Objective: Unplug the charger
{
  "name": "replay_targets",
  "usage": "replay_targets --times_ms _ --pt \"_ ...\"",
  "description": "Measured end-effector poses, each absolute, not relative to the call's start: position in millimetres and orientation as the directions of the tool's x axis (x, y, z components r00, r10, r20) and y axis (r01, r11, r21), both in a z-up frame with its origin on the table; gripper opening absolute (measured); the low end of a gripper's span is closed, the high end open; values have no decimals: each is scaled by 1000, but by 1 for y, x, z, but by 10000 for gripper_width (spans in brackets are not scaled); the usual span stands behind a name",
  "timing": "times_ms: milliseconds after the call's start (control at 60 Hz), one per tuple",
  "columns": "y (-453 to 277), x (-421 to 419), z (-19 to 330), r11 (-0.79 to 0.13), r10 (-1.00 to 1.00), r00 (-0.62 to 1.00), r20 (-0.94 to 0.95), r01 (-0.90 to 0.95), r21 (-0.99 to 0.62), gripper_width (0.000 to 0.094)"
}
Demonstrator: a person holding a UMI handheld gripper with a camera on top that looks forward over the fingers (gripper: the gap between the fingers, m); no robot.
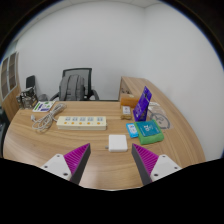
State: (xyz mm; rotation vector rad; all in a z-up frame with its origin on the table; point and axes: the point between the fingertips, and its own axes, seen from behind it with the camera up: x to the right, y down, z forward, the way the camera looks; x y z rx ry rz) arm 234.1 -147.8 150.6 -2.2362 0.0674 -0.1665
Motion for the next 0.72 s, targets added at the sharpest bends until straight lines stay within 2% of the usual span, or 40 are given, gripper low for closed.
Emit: replay_targets --times_ms 133,283,517,717 --pt "-202 207 189 -603 -167 979 116 -9 -797 860" --pt "-255 177 213 -591 -211 968 134 -17 -806 861" --pt "-300 140 232 -581 -218 960 174 15 -814 857" --pt "-311 116 249 -563 -216 963 158 10 -826 856"
